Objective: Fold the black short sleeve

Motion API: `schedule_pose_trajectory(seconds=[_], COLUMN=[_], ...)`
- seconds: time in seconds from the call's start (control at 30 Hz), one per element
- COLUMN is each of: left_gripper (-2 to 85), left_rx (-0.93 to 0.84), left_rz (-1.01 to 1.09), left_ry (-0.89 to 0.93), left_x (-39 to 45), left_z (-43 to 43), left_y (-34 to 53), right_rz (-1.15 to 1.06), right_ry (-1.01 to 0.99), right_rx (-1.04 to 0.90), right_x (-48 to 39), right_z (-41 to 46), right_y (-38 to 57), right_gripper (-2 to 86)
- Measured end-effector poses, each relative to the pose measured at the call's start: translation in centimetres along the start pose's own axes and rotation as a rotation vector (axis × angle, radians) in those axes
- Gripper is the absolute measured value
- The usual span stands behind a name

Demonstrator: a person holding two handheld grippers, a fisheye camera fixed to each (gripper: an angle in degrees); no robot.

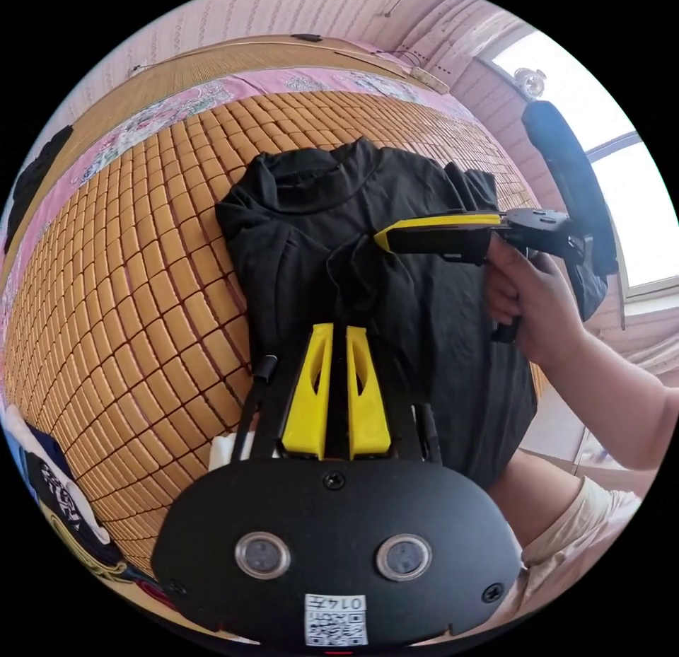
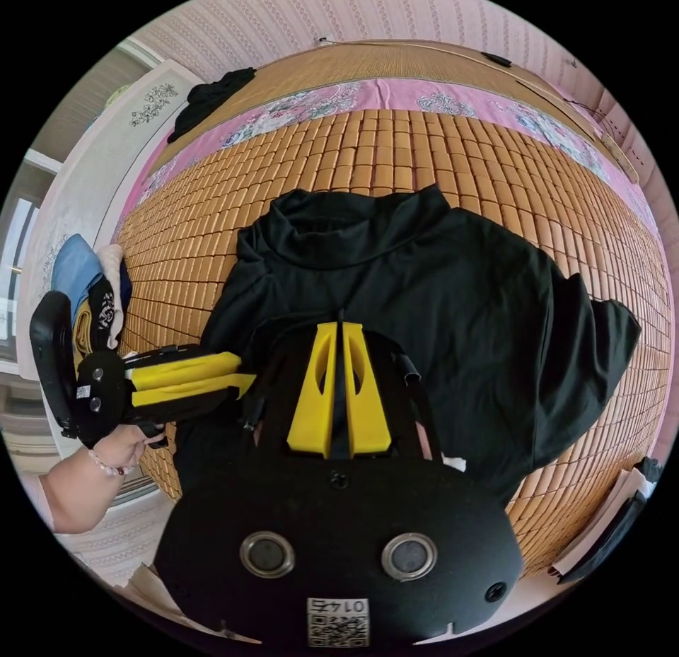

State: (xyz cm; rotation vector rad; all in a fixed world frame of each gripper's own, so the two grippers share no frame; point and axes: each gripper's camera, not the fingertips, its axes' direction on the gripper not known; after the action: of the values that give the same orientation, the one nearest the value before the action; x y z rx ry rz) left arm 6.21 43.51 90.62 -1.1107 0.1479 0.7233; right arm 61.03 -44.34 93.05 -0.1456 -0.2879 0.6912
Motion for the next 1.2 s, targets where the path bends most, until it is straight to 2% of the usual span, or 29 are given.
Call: schedule_pose_trajectory(seconds=[0.27, 0.43, 0.6, 0.73, 0.83, 1.2], left_gripper=[0.9, 0.4, 0.3, 0.0, 0.0, 0.6], left_rx=[0.211, 0.351, 0.397, 0.355, 0.349, 0.4], left_rz=[-0.107, -0.337, -0.548, -0.662, -0.727, -0.905], left_ry=[-0.018, -0.064, -0.112, -0.125, -0.073, 0.005], left_x=[-0.5, -4.5, -9.8, -13.8, -15.7, -18.9], left_z=[-7.8, -13.3, -14.5, -12.3, -10.7, -8.3], left_y=[7.4, 16.2, 23.9, 28.2, 30.5, 35.6], right_rz=[-0.102, -0.198, -0.336, -0.459, -0.521, -0.649], right_ry=[-0.053, -0.339, -0.41, -0.336, -0.287, -0.261], right_rx=[0.165, 0.252, 0.171, 0.015, -0.076, -0.165], right_x=[-3.0, -10.6, -20.2, -26.7, -29.2, -32.9], right_z=[-6.3, -6.1, -1.0, 5.1, 8.2, 10.7], right_y=[1.0, -1.5, -4.3, -5.5, -5.5, -5.0], right_gripper=[-0.5, -0.2, -0.2, -0.3, -0.4, -0.5])
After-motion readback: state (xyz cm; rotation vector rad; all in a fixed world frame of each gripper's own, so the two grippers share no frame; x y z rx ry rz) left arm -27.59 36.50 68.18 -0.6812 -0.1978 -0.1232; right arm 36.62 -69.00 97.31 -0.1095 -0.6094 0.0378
